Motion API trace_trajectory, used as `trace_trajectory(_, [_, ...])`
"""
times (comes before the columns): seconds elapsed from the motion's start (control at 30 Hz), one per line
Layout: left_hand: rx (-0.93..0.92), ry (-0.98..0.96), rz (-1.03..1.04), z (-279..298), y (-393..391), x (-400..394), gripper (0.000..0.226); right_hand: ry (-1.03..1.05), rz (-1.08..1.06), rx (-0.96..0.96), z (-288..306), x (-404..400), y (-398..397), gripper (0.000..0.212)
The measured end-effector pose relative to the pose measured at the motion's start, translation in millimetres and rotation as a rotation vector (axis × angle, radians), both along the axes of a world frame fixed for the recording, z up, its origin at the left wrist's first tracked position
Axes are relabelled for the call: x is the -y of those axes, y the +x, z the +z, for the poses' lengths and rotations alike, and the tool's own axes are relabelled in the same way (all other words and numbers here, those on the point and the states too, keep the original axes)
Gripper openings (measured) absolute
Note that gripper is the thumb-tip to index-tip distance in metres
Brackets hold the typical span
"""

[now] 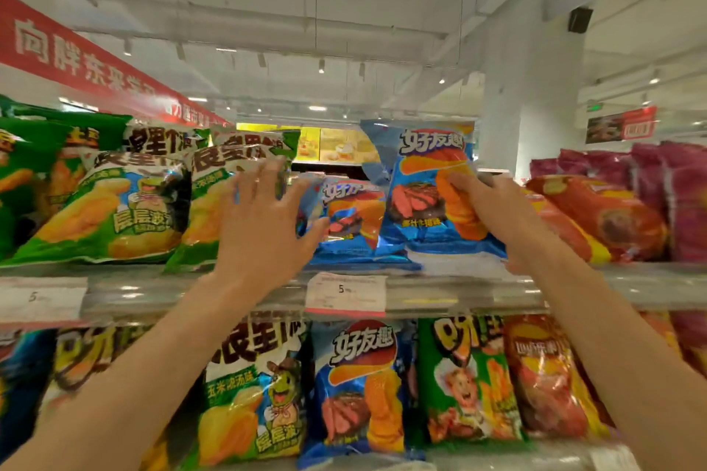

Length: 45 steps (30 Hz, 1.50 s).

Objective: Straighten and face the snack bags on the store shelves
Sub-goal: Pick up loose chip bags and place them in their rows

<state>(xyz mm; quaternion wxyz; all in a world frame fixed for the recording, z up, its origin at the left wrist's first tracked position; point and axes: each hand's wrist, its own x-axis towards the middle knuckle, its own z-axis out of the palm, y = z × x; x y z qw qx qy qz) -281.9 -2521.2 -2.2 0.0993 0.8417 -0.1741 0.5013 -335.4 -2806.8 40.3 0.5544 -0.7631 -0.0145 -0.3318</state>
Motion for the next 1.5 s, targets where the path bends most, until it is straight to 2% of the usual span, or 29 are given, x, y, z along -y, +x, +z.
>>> trace_trajectory(0.1, [-0.207, 0.006, 0.16, 1, 5, -7, 0.061, -0.088, -0.091, -0.013, -11, 14, 11, 0.033])
trace_trajectory(0.17, [-0.279, -0.006, 0.176, 1, 7, -10, 0.06, -0.139, -0.152, 0.007, -16, 13, 17, 0.036])
trace_trajectory(0.2, [-0.299, -0.01, 0.164, 2, 6, -10, 0.058, -0.198, -0.2, 0.025, -17, 13, 20, 0.041])
trace_trajectory(0.27, [-0.318, -0.013, 0.147, 2, 5, -11, 0.055, -0.413, -0.355, 0.059, -15, 11, 20, 0.065])
trace_trajectory(0.3, [-0.331, -0.013, 0.141, 3, 4, -11, 0.054, -0.517, -0.417, 0.075, -15, 7, 19, 0.068])
trace_trajectory(0.43, [-0.322, -0.001, 0.117, 4, 1, -11, 0.054, -0.738, -0.411, 0.02, -19, -23, 11, 0.094])
trace_trajectory(0.47, [-0.32, 0.006, 0.117, 3, 1, -13, 0.054, -0.775, -0.394, -0.015, -22, -27, 12, 0.095])
trace_trajectory(0.53, [-0.296, 0.021, 0.116, 2, 1, -17, 0.056, -0.77, -0.38, -0.014, -24, -27, 11, 0.083])
trace_trajectory(0.63, [-0.168, 0.049, 0.02, 2, -3, -15, 0.063, -0.731, -0.424, 0.106, -21, -16, 6, 0.059])
trace_trajectory(0.7, [-0.175, 0.06, -0.119, 5, -8, -6, 0.074, -0.776, -0.414, 0.068, -22, -9, 7, 0.059])
trace_trajectory(0.77, [-0.289, 0.103, -0.213, 5, -10, 6, 0.081, -0.875, -0.415, -0.027, -28, -5, 11, 0.062])
trace_trajectory(0.87, [-0.384, 0.149, -0.221, 2, -4, 14, 0.08, -0.972, -0.403, -0.084, -32, -3, 11, 0.062])
trace_trajectory(1.0, [-0.378, 0.102, -0.236, -2, 4, 15, 0.069, -1.045, -0.353, -0.028, -37, -2, 14, 0.058])
trace_trajectory(1.13, [-0.373, 0.102, -0.204, -6, 3, 18, 0.069, -1.165, -0.382, -0.139, -43, -1, 18, 0.058])
trace_trajectory(1.23, [-0.351, 0.083, -0.209, -10, -1, 17, 0.069, -1.144, -0.353, -0.152, -44, -1, 19, 0.058])
trace_trajectory(1.33, [-0.291, 0.015, -0.293, -12, -9, 16, 0.061, -0.99, -0.332, -0.016, -48, -1, 16, 0.057])
trace_trajectory(1.5, [-0.214, -0.264, -0.501, -16, -24, 12, 0.034, -0.747, -0.291, 0.209, -55, -9, -10, 0.05])
